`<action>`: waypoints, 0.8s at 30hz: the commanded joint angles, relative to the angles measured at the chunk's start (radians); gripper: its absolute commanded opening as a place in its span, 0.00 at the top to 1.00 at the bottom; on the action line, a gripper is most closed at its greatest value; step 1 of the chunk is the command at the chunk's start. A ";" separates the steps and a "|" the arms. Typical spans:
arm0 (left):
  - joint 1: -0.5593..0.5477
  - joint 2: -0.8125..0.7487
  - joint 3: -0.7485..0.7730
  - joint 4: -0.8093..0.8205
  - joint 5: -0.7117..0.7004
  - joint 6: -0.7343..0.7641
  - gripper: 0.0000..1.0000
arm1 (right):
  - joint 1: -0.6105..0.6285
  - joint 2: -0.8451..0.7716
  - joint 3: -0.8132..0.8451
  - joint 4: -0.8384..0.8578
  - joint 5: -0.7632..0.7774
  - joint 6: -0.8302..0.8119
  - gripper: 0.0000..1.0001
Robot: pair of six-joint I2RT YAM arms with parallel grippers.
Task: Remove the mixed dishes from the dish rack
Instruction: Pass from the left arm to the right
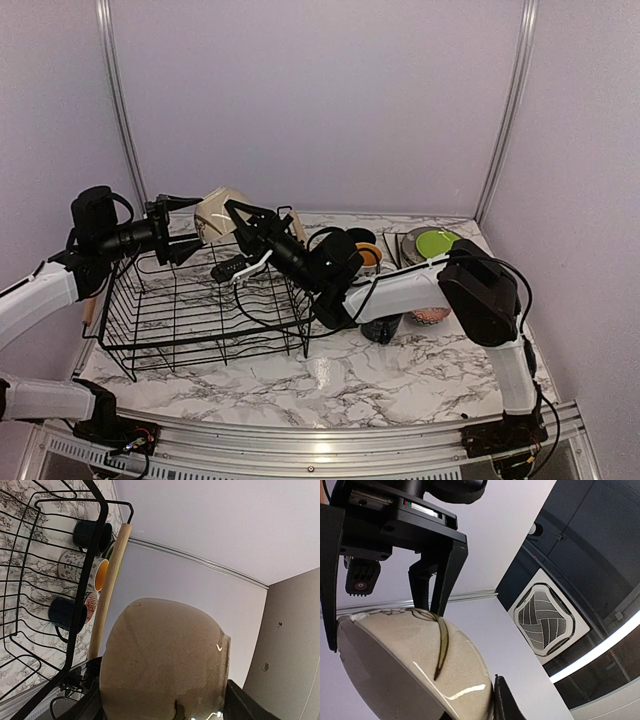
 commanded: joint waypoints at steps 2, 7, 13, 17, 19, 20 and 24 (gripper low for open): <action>-0.018 -0.039 -0.017 0.068 -0.001 0.092 0.23 | 0.032 -0.054 0.030 0.031 0.043 0.070 1.00; -0.017 -0.052 -0.012 0.063 -0.021 0.110 0.10 | 0.032 -0.078 0.023 0.037 0.034 0.093 1.00; -0.020 -0.077 -0.016 -0.066 -0.046 0.187 0.01 | 0.042 -0.078 0.053 0.026 0.067 0.105 1.00; -0.017 -0.108 -0.020 -0.101 -0.100 0.235 0.01 | 0.042 -0.112 0.031 0.003 0.094 0.118 1.00; -0.018 -0.124 -0.016 -0.134 -0.136 0.275 0.01 | 0.043 -0.139 0.007 -0.017 0.102 0.138 1.00; -0.018 -0.134 -0.023 -0.138 -0.146 0.279 0.01 | 0.042 -0.150 -0.001 -0.027 0.108 0.147 1.00; -0.018 -0.191 -0.079 -0.114 -0.205 0.269 0.01 | 0.042 -0.178 -0.029 -0.037 0.110 0.142 1.00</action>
